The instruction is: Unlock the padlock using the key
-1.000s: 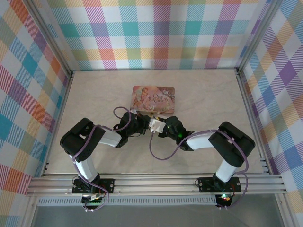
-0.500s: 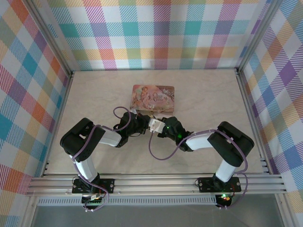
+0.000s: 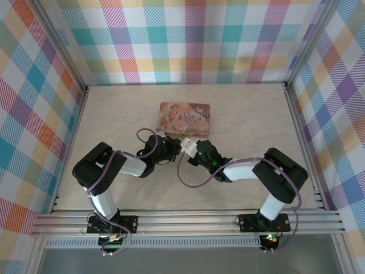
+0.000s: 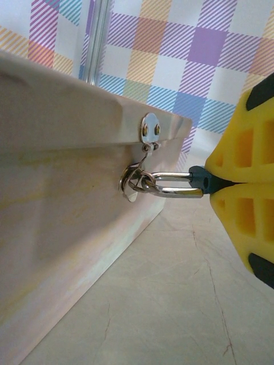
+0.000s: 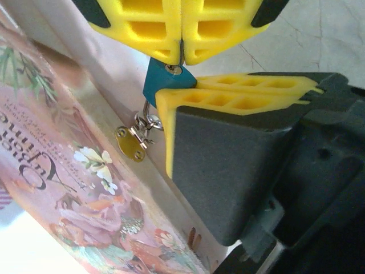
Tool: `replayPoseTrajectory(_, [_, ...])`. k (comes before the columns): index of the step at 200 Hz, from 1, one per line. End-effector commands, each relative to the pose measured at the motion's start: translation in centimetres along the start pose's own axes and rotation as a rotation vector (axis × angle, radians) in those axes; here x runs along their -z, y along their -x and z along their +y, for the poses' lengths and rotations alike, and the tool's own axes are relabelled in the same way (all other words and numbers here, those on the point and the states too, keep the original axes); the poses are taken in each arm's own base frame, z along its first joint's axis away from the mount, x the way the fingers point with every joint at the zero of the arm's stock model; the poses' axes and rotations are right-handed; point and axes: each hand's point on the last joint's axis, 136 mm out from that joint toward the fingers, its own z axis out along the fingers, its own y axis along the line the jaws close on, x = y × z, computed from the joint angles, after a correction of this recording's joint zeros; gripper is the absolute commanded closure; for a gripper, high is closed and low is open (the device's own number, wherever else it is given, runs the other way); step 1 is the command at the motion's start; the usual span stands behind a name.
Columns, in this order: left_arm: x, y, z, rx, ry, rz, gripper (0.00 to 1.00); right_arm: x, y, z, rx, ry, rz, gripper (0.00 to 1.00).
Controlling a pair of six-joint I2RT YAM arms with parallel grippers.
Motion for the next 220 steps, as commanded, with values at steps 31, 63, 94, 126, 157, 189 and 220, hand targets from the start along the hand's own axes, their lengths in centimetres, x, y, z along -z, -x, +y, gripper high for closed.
replayPoseTrajectory(31, [0.6,-0.7,-0.3,-0.034,0.004,0.020,0.68,0.2,1.7,-1.1,-0.230,-0.043,-0.045,1.00])
replayPoseTrajectory(63, [1.0,-0.4,-0.2,-0.049,0.016,0.011,0.57,0.2,1.0,-0.9,-0.289,-0.043,-0.042,1.00])
replayPoseTrajectory(94, [2.0,0.1,0.1,-0.079,0.043,-0.016,0.46,0.6,0.5,-0.4,-0.411,-0.017,-0.040,1.00])
replayPoseTrajectory(126, [3.4,0.9,-1.3,-0.160,0.059,-0.041,0.32,1.4,0.7,0.5,-0.531,0.048,-0.035,1.00])
replayPoseTrajectory(157, [5.5,2.0,-2.8,-0.267,0.109,-0.081,0.28,2.0,0.9,1.2,-0.668,0.104,-0.033,1.00])
replayPoseTrajectory(189, [8.3,3.3,-3.6,-0.361,0.176,-0.128,0.23,2.6,1.1,1.8,-0.844,0.180,-0.030,1.00])
replayPoseTrajectory(220, [10.2,4.3,-4.5,-0.435,0.226,-0.158,0.20,2.8,0.9,2.3,-0.961,0.226,-0.005,1.00])
